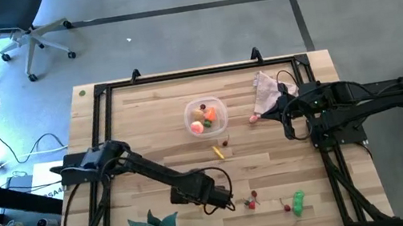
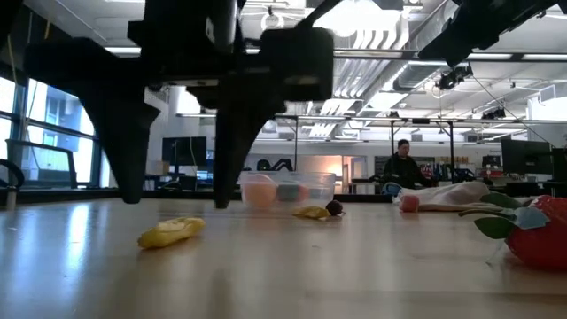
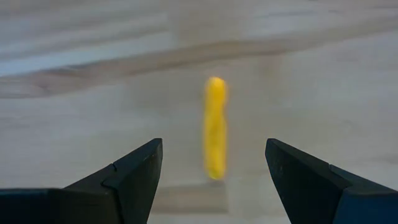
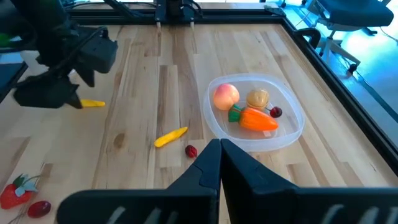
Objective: Pick and placing Produce into tupperware
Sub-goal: Put the yellow corn into the transparent bin
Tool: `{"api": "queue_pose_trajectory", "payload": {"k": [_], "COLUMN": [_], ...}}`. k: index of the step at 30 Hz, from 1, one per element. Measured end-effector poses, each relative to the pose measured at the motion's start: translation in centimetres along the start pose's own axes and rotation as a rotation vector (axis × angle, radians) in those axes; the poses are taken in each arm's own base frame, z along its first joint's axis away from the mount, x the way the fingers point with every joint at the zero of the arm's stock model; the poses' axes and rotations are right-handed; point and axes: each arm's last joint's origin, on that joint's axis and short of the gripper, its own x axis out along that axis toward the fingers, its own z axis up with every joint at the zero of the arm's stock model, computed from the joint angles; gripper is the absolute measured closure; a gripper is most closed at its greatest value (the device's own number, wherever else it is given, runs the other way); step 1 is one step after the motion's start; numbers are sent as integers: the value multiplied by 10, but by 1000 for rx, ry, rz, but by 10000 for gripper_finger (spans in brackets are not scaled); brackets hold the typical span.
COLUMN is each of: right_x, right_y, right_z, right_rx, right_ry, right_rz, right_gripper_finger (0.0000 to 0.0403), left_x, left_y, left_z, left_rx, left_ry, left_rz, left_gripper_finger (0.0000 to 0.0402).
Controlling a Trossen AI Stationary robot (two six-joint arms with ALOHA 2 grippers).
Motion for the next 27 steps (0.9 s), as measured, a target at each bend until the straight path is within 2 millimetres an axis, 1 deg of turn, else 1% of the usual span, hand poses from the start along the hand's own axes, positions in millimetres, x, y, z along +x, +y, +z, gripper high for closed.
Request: {"api": "queue_pose_trajectory", "payload": {"k": [7,10,14,17,20,22,27], "right_x": [0,0,0,0,0,0,0], "right_y": [0,0,0,0,0,0,0], "right_z": [0,0,0,-1,-1,-1,-1], "right_rx": [0,0,-1,-1,-1,-1,-1], "right_ry": [0,2,3,5,7,6,6], "right_rz": [0,0,0,1,0,1,0], "right_gripper_finger": [402,402,402,402,402,402,402], "left_x": [5,10,10,21,27,27,25], "left_y": [-1,-2,-2,1,2,2,3], "left_z": [-1,-1,-1,0,3,5,7], "left_rx": [-6,-6,-8,-9,-14,-9,-10], "left_ry": [-3,-5,-2,11,61,92,80], "left_rz": [8,16,10,4,-7,-1,0], "left_gripper_finger": [126,126,126,126,126,126,126]}}
